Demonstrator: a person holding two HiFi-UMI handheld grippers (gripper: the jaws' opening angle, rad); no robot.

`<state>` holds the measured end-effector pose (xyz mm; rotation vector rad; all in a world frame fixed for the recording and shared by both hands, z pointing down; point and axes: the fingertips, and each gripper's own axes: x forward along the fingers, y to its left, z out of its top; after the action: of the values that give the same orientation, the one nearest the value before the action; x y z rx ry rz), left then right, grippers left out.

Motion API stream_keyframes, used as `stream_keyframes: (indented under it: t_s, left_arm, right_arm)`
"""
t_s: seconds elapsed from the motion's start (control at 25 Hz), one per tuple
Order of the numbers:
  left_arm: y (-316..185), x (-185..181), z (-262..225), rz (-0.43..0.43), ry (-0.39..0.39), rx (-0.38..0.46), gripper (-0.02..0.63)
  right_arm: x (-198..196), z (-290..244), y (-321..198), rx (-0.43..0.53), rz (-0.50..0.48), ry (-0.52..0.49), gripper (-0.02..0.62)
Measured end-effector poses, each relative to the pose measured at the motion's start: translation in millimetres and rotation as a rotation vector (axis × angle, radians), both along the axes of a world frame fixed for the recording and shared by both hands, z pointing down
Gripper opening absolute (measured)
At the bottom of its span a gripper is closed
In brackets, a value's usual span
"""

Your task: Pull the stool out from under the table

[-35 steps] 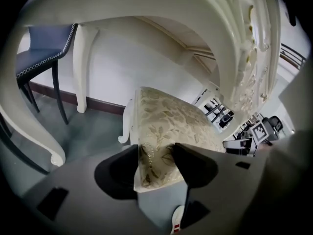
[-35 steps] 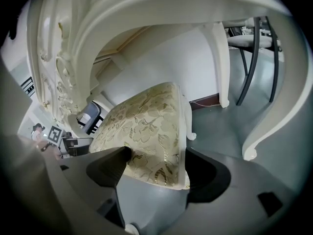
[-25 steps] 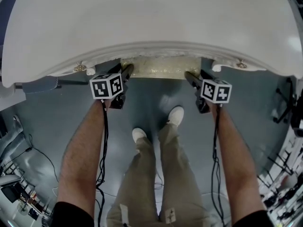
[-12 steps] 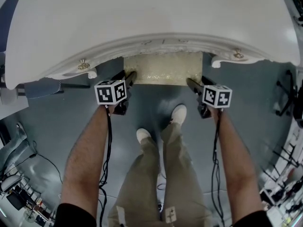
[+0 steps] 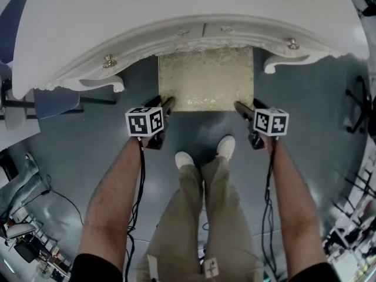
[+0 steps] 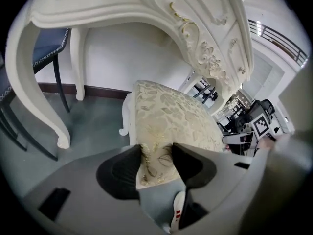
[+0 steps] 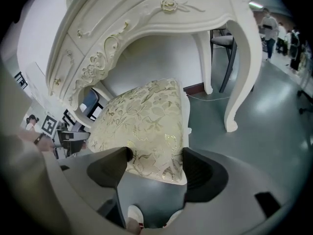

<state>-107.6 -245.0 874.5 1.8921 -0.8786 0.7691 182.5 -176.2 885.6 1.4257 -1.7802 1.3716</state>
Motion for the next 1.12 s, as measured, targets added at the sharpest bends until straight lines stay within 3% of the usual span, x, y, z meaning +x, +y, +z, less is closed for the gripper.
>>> stream_keyframes:
  t_s: [0.6,1.12]
  left_arm:
    - [83,-13,-1,-0.05,-0.058,-0.007,0.195]
    - [122,-16,0,-0.058,-0.076,-0.021,0.192]
  right_arm:
    - [-6,3,63,-0.017,-0.12,0.017,0.341]
    - [-9,2,90,-0.031,-0.109,-0.013,0.339]
